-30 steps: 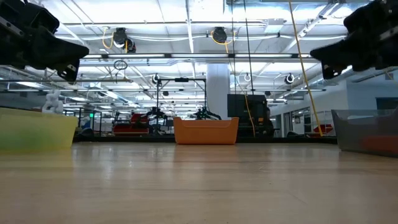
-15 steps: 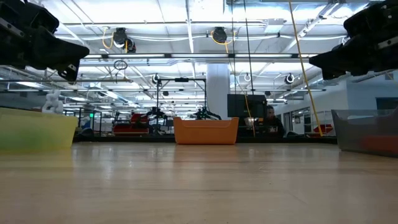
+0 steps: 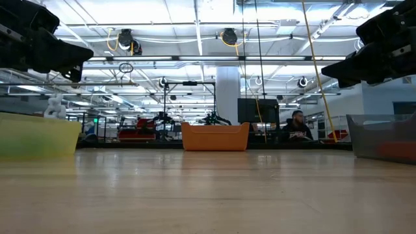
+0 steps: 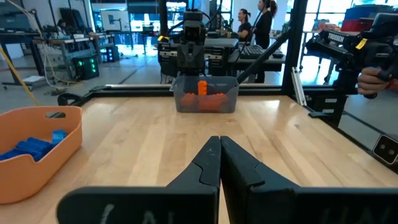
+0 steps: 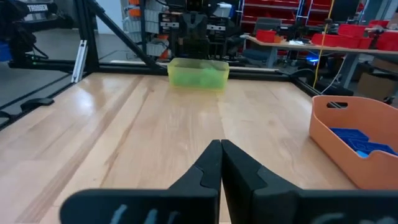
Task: Sort & place blocks by color
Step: Return to Home Position
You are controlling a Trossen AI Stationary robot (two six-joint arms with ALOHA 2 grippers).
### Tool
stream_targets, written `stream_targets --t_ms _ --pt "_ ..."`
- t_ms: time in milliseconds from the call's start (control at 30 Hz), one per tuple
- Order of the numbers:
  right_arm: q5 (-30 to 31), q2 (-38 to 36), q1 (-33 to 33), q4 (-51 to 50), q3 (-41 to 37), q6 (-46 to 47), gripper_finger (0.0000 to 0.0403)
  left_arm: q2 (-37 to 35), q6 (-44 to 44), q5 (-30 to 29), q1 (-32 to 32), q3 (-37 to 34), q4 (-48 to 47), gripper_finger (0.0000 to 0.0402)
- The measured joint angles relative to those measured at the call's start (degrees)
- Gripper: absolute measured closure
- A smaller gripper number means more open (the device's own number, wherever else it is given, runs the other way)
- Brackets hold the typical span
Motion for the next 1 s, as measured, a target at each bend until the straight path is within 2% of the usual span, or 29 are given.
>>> stream_targets --t_ms 467,667,1000 --pt "0.0 0.0 0.0 -0.1 0.0 0.7 0.0403 0.0 2.7 0.0 0.0 0.0 0.1 0.0398" --pt "0.0 0.0 0.0 -0.1 0.0 0.7 0.0403 0.0 6.6 -0.1 0.0 0.0 0.1 0.0398" --pt "0.0 0.0 0.0 -0.1 0.0 0.8 0.0403 0.0 3.9 -0.1 0.0 0.0 0.2 0.0398"
